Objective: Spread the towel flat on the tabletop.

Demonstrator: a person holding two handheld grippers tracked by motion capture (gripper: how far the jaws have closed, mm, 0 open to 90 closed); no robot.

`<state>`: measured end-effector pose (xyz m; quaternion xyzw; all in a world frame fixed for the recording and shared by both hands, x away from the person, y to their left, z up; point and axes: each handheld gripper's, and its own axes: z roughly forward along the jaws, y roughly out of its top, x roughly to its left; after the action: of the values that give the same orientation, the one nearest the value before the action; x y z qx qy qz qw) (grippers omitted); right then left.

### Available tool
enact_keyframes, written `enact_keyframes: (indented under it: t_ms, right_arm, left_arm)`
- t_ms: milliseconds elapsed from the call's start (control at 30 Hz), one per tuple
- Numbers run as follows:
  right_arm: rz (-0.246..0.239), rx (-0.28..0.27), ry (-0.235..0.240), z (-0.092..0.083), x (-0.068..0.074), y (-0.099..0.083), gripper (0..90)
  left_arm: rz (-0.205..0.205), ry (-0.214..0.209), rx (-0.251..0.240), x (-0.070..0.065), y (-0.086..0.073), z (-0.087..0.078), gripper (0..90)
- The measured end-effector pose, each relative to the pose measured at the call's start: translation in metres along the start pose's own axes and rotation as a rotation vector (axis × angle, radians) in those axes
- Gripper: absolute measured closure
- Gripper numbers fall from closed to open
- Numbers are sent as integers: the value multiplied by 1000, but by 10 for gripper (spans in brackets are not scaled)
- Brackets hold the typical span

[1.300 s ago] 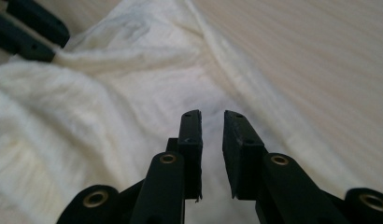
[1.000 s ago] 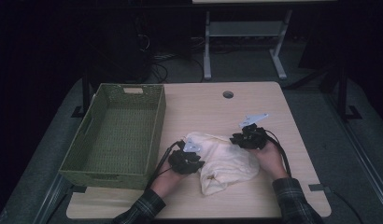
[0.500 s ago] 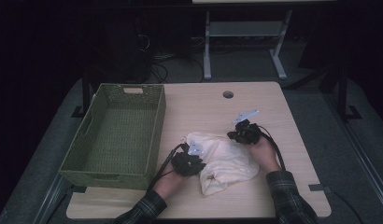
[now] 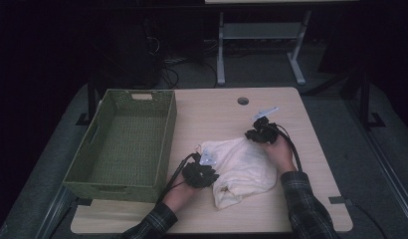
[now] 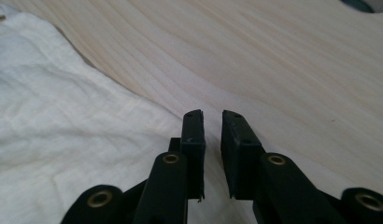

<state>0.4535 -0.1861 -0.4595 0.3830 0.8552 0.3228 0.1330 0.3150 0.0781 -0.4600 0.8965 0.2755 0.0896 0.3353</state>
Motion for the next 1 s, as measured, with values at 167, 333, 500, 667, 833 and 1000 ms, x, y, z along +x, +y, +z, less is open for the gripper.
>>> enact_keyframes:
  t_ms: [167,333,500,667,833,1000]
  right_arm:
    - [-6,-32,11,-23,5,-6,780]
    - [-2,-23,41,-43,15,-25,776]
    - [2,-44,73,-62,31,-43,758]
    - [-10,-60,116,-77,53,-56,743]
    - [-46,-59,160,-88,77,-64,729]
    - [-71,-72,230,-91,102,-71,730]
  left_arm:
    - [2,3,7,0,0,-1,737]
    - [-17,11,-7,2,0,-3,669]
    - [-29,30,-34,3,0,-10,607]
    - [-33,31,-45,1,0,-13,589]
    - [-32,35,-52,-1,1,-13,573]
    - [-28,36,-45,0,1,-10,565]
